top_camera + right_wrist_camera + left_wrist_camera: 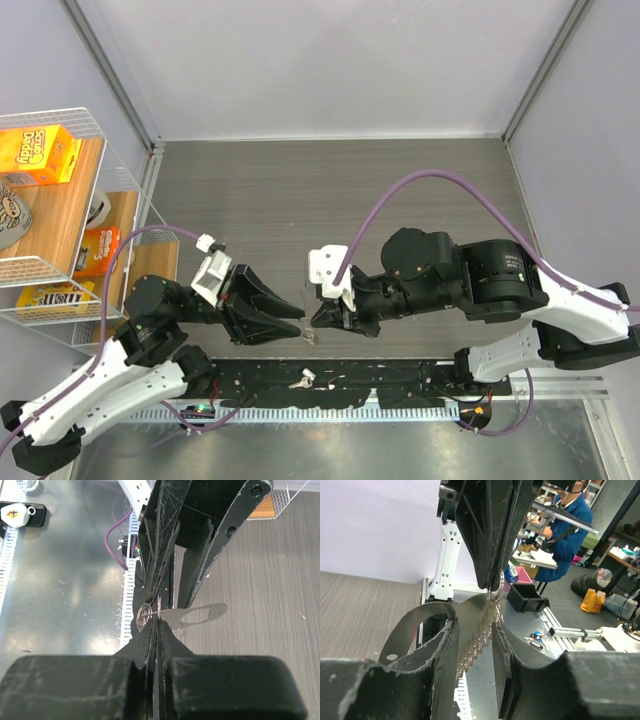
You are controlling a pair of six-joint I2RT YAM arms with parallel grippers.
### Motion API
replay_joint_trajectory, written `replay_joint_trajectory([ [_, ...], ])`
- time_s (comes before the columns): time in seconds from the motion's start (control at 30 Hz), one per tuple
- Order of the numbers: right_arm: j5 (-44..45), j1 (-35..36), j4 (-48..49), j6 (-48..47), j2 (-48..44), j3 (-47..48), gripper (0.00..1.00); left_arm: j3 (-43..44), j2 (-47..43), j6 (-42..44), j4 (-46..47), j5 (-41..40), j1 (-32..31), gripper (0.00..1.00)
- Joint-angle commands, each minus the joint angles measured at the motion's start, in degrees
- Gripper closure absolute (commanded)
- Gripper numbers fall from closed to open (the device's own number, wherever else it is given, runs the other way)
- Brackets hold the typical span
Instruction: Put the keys on the keyring
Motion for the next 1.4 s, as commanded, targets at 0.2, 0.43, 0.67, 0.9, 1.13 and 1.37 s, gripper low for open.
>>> replay_joint_trajectory([
  [0.2, -2.1, -1.4, -5.3, 3.8, 3.1, 5.0, 0.95, 6.0, -0.9, 5.3, -9.6, 1.4, 0.1, 0.62],
  [0.43, -3.7, -2.0, -6.9, 5.3, 4.2, 5.3, 0.95, 7.6, 0.9, 5.1, -9.5, 2.6, 0.1, 0.62],
  [0.67, -4.2, -2.7, -8.3, 5.5, 5.7, 7.1, 0.95, 8.4, 3.1, 4.4, -9.2, 4.3, 0.1, 0.64],
  [0.9, -4.8, -3.5, -9.4, 5.6, 6.7, 8.7, 0.95, 8.4, 3.7, 4.5, -10.0, 4.5, 0.1, 0.72],
  [1.13, -5.0, -3.9, -10.0, 5.6, 7.5, 9.6, 0.95, 8.6, 3.9, 5.3, -10.9, 3.4, 0.1, 1.0],
  [1.37, -5.0, -3.9, -10.7, 5.5, 8.5, 10.5, 0.95, 8.8, 4.8, 4.9, -9.4, 2.5, 0.1, 1.0],
])
